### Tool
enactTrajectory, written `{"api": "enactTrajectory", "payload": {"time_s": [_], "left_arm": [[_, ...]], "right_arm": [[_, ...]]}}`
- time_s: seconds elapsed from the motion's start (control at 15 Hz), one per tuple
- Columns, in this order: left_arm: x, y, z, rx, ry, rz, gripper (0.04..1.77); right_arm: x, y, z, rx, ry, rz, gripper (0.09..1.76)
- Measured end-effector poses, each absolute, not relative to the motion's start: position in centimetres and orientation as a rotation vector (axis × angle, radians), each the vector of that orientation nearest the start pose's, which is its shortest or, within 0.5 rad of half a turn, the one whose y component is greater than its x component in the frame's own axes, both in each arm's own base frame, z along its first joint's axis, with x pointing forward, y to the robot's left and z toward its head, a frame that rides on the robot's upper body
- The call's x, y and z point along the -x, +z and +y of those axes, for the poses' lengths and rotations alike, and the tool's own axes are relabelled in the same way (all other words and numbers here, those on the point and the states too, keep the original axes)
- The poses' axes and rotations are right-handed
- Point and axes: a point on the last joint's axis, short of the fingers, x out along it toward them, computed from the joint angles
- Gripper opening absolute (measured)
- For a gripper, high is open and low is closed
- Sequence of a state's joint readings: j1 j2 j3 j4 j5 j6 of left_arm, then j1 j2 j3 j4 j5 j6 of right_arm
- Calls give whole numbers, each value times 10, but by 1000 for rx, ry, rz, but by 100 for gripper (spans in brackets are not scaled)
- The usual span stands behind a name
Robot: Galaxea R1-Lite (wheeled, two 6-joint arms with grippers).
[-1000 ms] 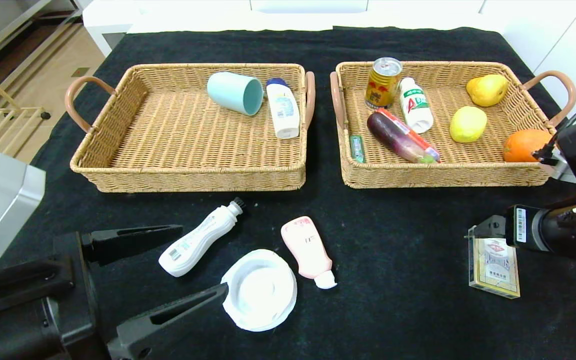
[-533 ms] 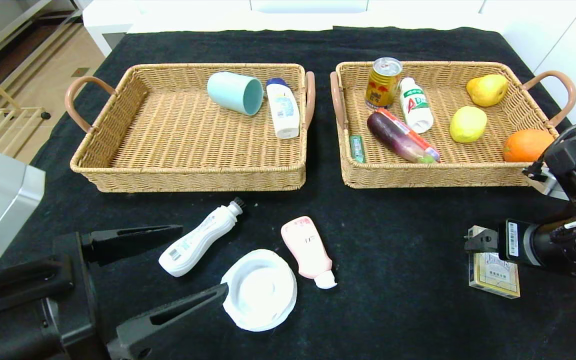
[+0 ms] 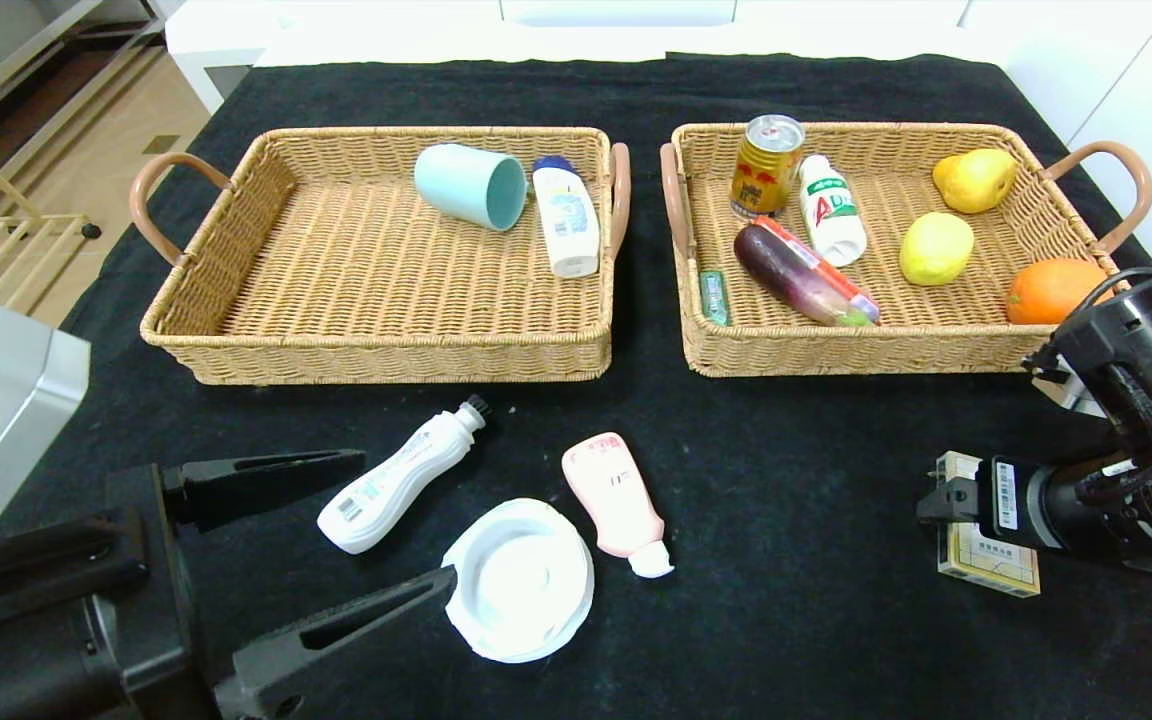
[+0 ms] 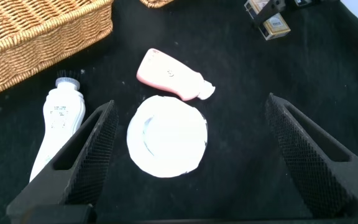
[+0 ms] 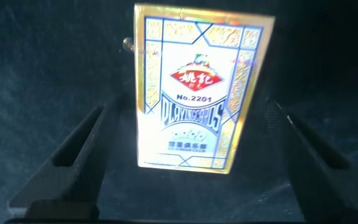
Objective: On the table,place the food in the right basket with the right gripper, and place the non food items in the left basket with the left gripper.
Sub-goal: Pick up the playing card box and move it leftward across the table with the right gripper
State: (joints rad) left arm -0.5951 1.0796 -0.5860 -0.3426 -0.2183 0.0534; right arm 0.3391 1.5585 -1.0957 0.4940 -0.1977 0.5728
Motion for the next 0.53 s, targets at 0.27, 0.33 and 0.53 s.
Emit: {"api": "enactTrajectory", "payload": {"time_s": [0.27,0.33,0.53], "left_arm": [[-121,233,-88,-79,-815,131,172],[-121,233,-88,-79,-815,131,172],[-121,232,-87,-80,-816,133,172]], "right_arm": [[-233,202,82,-273,-131,939,110],[-234,202,82,-271,-132,941,109],[-234,199,82,-269,-134,948,108]]}}
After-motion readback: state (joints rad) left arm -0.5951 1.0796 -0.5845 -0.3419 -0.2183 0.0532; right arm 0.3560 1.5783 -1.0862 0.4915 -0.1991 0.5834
